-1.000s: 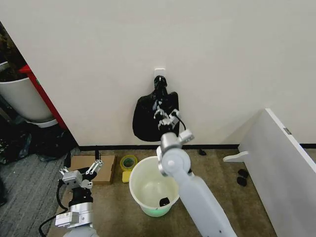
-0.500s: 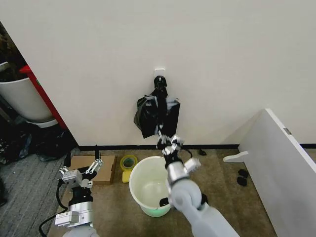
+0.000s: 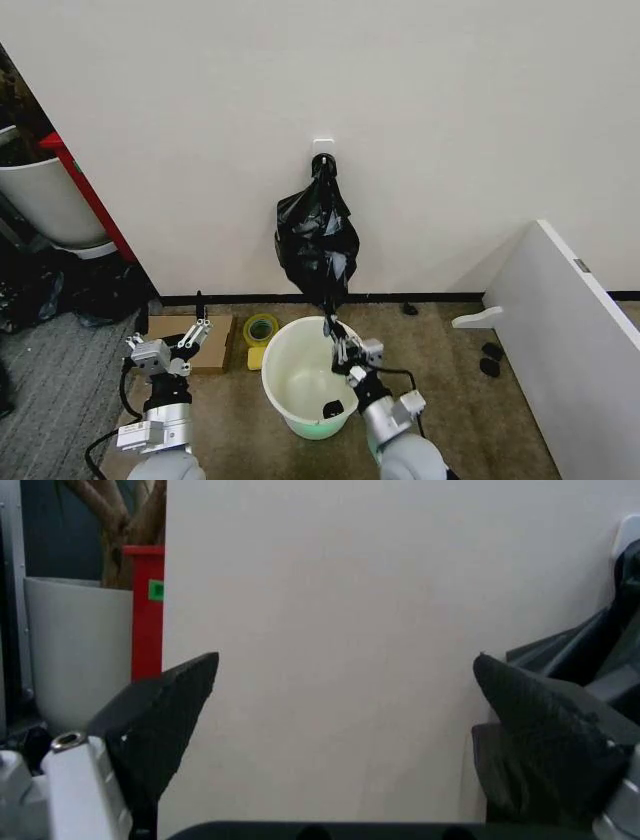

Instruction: Place the garbage bag over the trash bin.

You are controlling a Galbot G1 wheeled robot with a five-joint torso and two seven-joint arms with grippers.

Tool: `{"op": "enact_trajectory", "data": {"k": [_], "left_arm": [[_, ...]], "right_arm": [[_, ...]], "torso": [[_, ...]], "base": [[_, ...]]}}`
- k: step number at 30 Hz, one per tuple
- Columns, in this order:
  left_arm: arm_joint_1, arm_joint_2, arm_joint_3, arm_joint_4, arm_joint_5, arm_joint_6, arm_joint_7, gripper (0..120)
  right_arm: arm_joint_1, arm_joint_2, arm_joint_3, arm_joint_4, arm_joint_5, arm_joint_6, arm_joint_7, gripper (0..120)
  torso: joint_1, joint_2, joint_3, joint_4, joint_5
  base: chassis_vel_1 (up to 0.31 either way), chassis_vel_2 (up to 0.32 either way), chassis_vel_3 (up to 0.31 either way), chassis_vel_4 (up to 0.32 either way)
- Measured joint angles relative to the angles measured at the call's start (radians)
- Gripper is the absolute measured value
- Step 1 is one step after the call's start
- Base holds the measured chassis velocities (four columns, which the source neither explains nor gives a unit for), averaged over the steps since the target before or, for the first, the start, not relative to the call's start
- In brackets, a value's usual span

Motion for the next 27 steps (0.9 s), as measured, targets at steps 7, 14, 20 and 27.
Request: {"op": "enact_trajectory", "data": {"k": [7,14,20,27], "left_arm": [[0.000,0.000,-0.006,-0.005,-0.003,0.000,0.000,100],[-0.002,-0.002,-0.004,-0.005,-0.004,0.000,0.000,100],[-0.003,-0.005,-0.002,-0.001,-0.003,0.000,0.000,100],[-0.001,-0.006,-0.003,-0.001,-0.002,0.000,0.000,100]], "right_arm": [[-0.031,-0.012,0.075,-0.104,-0.168,0.094,-0.194,0],[-0.032,-0.007,0.134,-0.151,-0.247,0.162,-0.312,0],[-0.007,0.001,0.163,-0.140,-0.168,0.225,-0.357,0],[0.015,-0.004,0.229,-0.120,-0.025,0.292,-0.602,18]], "torso": [[0.000,0.000,0.000,0.0000,0.0001],[0.000,0.000,0.000,0.0000,0.0000],[0.000,0.000,0.000,0.0000,0.0001],[0.000,0.000,0.000,0.0000,0.0002]], "base": [[0.000,0.000,0.000,0.000],[0.000,0.000,0.000,0.000],[0.000,0.000,0.000,0.000],[0.000,0.000,0.000,0.000]]}}
